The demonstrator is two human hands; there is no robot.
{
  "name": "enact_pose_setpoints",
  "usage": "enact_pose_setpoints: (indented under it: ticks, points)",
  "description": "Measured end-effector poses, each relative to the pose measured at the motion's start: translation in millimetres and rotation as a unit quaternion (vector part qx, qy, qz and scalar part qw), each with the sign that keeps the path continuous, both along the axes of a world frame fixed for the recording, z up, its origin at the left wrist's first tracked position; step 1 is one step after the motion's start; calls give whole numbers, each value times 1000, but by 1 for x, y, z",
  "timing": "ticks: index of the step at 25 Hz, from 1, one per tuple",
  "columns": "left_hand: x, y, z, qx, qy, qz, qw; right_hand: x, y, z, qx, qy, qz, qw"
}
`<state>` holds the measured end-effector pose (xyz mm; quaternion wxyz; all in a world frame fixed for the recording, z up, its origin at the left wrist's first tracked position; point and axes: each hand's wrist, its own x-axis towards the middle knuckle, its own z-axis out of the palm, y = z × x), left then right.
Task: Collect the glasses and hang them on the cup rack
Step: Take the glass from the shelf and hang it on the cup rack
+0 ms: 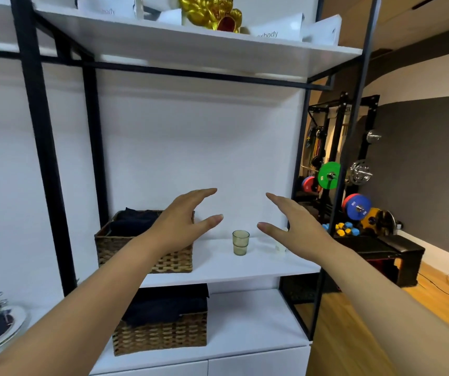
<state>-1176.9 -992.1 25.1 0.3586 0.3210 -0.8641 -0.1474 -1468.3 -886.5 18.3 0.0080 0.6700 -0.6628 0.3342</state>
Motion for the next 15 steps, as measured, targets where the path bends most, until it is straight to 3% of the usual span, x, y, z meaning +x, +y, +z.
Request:
enact_pose_setpoints:
  ticks: [7,15]
  points:
    - [-44,-107,-32,19,-6,-8,1000,-33,-101,-37,41,-22,-14,999]
    - [-79,-249,-95,-7,-95,-40,995,-63,-230,-91,78,-86,-64,991]
